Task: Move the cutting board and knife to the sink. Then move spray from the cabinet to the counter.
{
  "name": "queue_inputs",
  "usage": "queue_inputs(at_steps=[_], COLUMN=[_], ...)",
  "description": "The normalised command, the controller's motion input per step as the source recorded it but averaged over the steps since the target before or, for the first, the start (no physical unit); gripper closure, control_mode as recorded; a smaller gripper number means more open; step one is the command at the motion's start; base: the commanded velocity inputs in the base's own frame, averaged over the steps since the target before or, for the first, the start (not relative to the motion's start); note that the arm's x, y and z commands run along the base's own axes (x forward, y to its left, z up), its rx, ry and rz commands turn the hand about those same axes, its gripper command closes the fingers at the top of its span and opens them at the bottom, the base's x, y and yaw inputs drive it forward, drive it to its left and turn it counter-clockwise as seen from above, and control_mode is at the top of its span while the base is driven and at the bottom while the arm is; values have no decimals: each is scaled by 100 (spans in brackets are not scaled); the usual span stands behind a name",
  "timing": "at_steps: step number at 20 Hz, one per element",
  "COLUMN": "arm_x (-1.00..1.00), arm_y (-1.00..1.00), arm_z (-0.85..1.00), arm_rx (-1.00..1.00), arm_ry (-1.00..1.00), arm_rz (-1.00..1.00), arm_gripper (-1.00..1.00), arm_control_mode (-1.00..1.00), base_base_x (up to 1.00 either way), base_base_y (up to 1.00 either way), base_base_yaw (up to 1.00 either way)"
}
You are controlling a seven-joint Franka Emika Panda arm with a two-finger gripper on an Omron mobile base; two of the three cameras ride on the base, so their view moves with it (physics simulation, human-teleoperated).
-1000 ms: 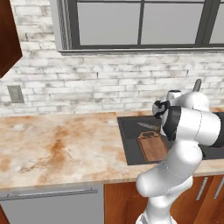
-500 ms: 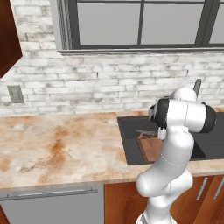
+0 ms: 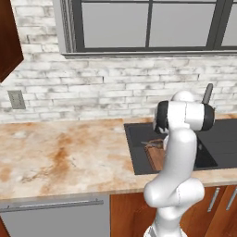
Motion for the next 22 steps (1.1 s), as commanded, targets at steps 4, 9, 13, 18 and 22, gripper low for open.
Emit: queue_inputs(at_steps=[4, 9, 13, 18, 22], arm_x=[25, 27, 11, 0, 0], arm_y=[-2, 0, -2, -8, -11], arm_z=[-34, -37, -40, -37, -28], arm_rx=[0, 0, 0, 0, 1], arm_ry=[1, 0, 0, 0, 0], arm_rz=[11, 9, 8, 7, 3], arm_gripper=[100, 100, 100, 100, 100], arm_control_mode=[-100, -100, -100, -100, -100], base_base_x=[0, 0, 0, 0, 0], base_base_y=[0, 0, 0, 0, 0], base_base_yaw=[0, 0, 0, 0, 0])
